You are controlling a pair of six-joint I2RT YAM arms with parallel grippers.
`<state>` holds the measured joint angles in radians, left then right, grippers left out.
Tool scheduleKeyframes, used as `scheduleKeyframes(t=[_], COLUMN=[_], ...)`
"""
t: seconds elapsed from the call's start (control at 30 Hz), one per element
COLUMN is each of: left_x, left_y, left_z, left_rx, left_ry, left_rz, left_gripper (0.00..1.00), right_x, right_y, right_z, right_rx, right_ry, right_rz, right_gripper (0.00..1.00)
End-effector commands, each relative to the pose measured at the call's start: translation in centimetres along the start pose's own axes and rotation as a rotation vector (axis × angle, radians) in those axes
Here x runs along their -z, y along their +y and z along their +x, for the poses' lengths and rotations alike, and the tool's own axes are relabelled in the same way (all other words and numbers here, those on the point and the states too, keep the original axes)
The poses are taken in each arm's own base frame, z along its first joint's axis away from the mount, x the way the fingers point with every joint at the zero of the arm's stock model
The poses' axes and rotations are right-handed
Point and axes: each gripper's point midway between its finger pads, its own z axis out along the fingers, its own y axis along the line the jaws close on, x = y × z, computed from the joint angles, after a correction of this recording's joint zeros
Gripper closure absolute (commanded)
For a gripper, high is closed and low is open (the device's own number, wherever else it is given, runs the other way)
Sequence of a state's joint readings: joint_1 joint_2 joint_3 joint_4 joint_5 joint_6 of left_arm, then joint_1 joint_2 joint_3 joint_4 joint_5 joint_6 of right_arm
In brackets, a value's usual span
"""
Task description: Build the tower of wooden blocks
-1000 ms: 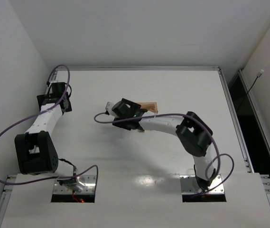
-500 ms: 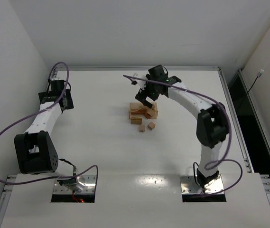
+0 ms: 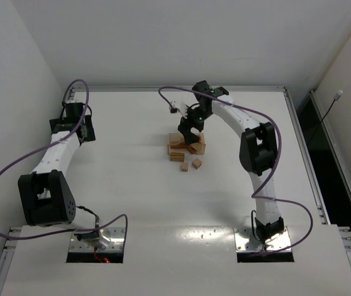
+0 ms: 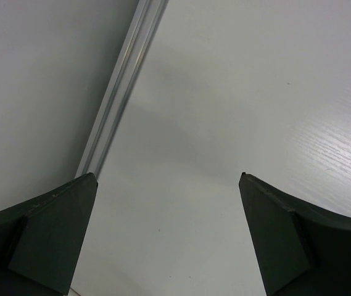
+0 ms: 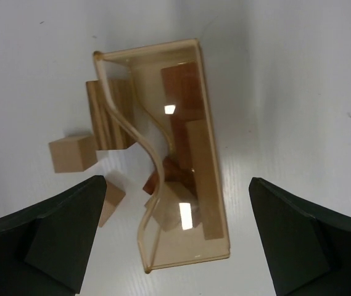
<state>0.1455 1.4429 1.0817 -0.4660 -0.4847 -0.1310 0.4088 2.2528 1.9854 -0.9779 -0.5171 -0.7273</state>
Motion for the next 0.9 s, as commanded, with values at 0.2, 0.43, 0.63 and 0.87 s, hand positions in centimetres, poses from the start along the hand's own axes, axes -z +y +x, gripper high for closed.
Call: scheduleKeyframes(t=[0.2,0.43,0.63,0.87], left_x=[-0.4,-0.3,-0.6,-0.8], left_y=[0.2,0.1,-0.1,-0.3], left_z=[-0.6,-0.7,-0.5,-0.3], left_rx=[0.035,0.039,0.052,0.057], left_ry=[0.012,0.023,0.033,0.041], left_rz=[-0.017,-0.009,-0.010,-0.011], left_gripper=[0.00,0.00,0.00,0.00], right_x=[-0.7,-1.3,-1.1,-1.4], right_y=[1.3,-0.8,-1.7,-1.8], right_z=[0.9,0.8,0.6,1.1], right_rx=[0.034,0.030,0.032,0.005], right_ry=[-0.017,-0.018,-0.038,-0.033], right_rz=[-0.053,0.033,0.062,0.033], right_gripper=[0.05,0.09,0.32,0.84])
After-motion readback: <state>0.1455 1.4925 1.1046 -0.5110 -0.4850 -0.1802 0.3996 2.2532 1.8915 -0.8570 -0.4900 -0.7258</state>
